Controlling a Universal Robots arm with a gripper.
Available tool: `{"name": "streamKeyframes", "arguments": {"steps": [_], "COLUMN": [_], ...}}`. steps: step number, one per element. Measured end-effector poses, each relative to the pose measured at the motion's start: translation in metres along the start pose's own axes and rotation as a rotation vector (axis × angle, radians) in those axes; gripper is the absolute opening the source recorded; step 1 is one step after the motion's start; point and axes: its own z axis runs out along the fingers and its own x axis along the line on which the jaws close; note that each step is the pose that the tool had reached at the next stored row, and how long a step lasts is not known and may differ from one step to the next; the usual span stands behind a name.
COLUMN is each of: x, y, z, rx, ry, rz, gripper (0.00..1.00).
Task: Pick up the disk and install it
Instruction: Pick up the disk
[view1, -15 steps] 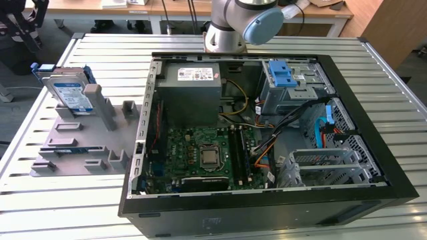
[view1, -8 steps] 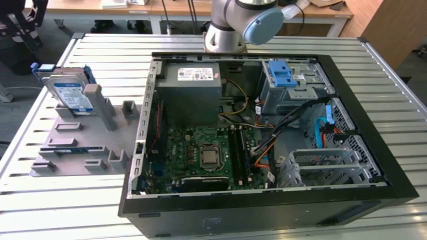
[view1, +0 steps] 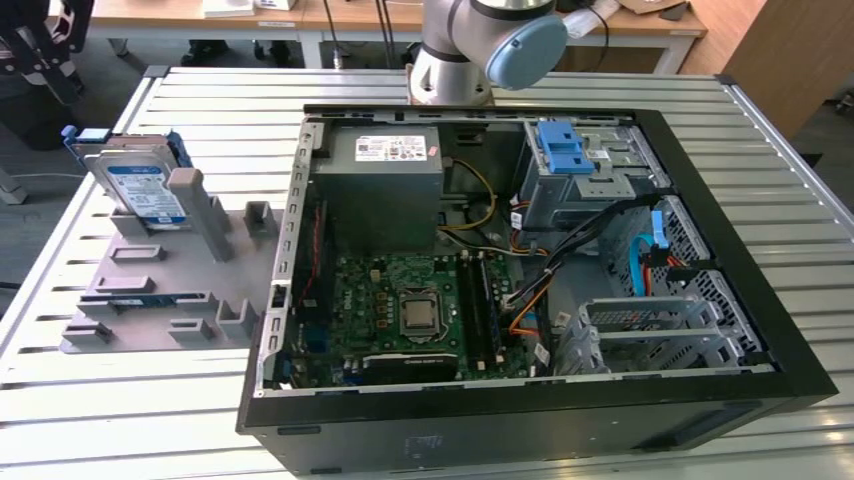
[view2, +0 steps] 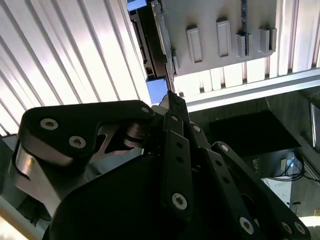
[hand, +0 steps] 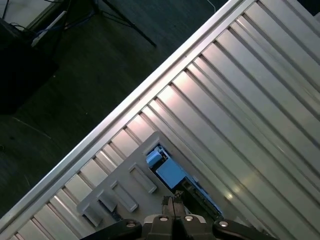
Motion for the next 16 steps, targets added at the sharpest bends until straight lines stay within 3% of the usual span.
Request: {"name": "streamKeyframes", "arguments": {"steps": [16], "x": [0.0], "y": [0.0], "z": [0.0], "rx": [-0.002], "ry": [0.0065], "rz": [-0.153], "gripper": [0.11]}}
